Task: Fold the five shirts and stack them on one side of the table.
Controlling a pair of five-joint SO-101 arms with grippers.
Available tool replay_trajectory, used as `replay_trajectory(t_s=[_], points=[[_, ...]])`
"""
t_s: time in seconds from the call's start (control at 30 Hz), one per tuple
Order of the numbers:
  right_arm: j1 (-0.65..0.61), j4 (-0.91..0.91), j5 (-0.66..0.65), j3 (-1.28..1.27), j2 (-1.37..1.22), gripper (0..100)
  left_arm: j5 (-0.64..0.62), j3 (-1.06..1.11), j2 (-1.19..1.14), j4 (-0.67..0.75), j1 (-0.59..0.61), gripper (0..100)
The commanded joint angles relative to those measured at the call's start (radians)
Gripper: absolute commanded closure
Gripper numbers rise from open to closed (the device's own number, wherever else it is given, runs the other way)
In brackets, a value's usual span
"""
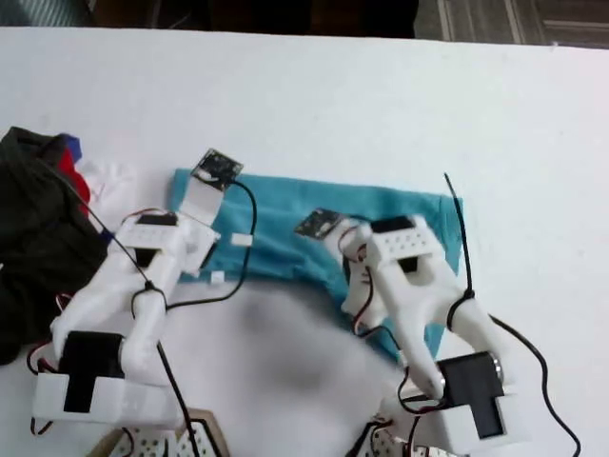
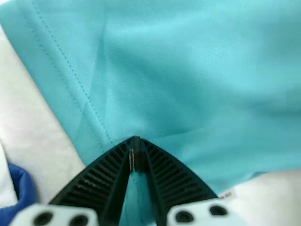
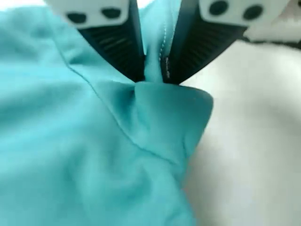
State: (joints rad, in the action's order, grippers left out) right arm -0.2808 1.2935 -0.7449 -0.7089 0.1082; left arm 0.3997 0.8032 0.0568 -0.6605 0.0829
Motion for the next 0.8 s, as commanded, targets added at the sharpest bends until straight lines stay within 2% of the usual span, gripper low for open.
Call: replay_trajectory(t_s=[0.0,0.23,0.43,0.53,0.67,0.77], points=[[0.048,0.13,-0.068,0.201,-0.013,98.0,0.003,-0.004,0.046,0.02,0.0,97],[0.12,0.194,-0.14,0.457,-0.054,98.0,0.003,-0.004,0.046,0.021,0.0,97],[0.122,0.2,-0.137,0.687,-0.288,97.6,0.003,-0.004,0.046,0.021,0.0,97],[0.122,0.243,-0.13,0.816,-0.409,89.9,0.003,-0.004,0.046,0.02,0.0,97],[0.153,0.26,-0.055,1.005,-0.519,76.8,0.003,-0.004,0.046,0.02,0.002,97],[0.2,0.262,-0.035,1.152,-0.572,75.5,0.003,-0.004,0.046,0.02,0.002,97]])
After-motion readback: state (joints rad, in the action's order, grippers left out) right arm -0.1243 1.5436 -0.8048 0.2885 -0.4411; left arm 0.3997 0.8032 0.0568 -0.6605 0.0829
